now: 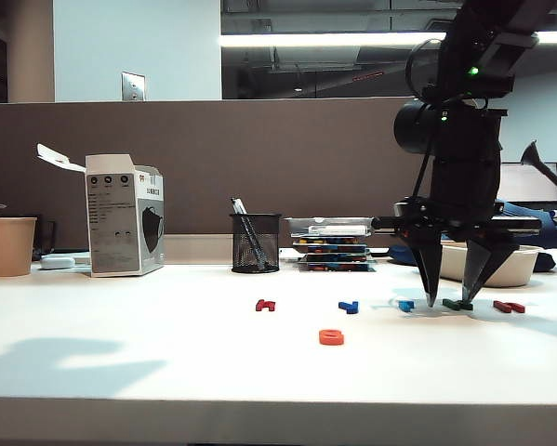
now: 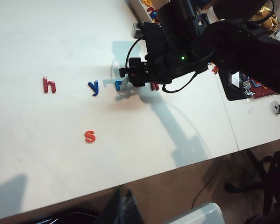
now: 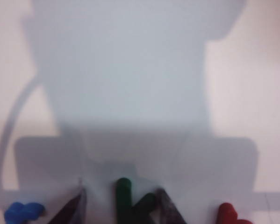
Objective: Select the appropriate letters from the row of letter magnets placed on the table to arrange into the word "sky".
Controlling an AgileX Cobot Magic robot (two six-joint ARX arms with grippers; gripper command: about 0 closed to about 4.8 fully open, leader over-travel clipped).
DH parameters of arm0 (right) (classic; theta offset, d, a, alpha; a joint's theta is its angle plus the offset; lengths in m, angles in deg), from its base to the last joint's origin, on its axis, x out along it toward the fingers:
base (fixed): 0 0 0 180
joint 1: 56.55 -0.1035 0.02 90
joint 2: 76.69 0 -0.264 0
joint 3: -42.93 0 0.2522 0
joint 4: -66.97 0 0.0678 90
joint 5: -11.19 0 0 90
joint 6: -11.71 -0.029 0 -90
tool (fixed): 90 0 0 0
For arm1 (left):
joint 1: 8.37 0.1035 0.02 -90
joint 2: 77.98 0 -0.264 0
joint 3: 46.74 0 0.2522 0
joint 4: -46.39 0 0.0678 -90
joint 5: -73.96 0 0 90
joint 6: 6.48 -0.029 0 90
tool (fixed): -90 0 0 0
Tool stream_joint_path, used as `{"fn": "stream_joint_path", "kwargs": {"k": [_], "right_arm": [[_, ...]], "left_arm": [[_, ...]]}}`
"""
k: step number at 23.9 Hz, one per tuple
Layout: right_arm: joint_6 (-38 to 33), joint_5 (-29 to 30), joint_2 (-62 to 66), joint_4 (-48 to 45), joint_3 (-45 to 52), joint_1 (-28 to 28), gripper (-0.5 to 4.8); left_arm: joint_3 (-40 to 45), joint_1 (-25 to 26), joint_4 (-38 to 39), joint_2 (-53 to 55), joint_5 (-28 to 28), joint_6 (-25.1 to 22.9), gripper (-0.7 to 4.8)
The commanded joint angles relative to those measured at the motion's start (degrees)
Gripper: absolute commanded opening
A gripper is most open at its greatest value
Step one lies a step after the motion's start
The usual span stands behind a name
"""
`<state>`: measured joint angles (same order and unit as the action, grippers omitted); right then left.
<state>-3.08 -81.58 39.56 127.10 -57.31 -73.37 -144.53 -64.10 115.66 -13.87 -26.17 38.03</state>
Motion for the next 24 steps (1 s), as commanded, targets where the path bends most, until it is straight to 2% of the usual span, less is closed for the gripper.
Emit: {"fn": "stream_joint_path", "kwargs": {"k": [1, 2, 4, 12, 17, 24], "right_arm": [[0.02, -0.11, 0.83, 3.10, 0.59, -0.02, 1.83], [0.00, -0.11, 0.83, 3.17, 0.59, 0.00, 1.20], [0.00, -0.11, 0.85, 3.13, 0.59, 0.00, 0.89], [0.00, -0.02, 0.83, 7.30, 0.59, 0.00, 0.80], [-0.02, 3.41, 0.83, 12.26, 0.59, -0.09, 0.81], [-0.39, 4.42, 0.77, 14.62, 0.61, -2.93, 0.81]], "left_arm": [[-0.11, 0.02, -0.35, -0.07, -0.20, -0.15, -0.05], [-0.11, 0.02, -0.35, -0.07, -0.20, -0.15, -0.05], [-0.11, 0.02, -0.35, -0.07, -0.20, -0.15, -0.05], [-0.11, 0.02, -0.35, -0.07, -0.20, -0.15, -0.05], [-0.11, 0.02, -0.35, -0.07, -0.20, -0.15, -0.05], [-0.11, 0.02, -0.35, -0.07, -0.20, -0.15, -0.05]]}}
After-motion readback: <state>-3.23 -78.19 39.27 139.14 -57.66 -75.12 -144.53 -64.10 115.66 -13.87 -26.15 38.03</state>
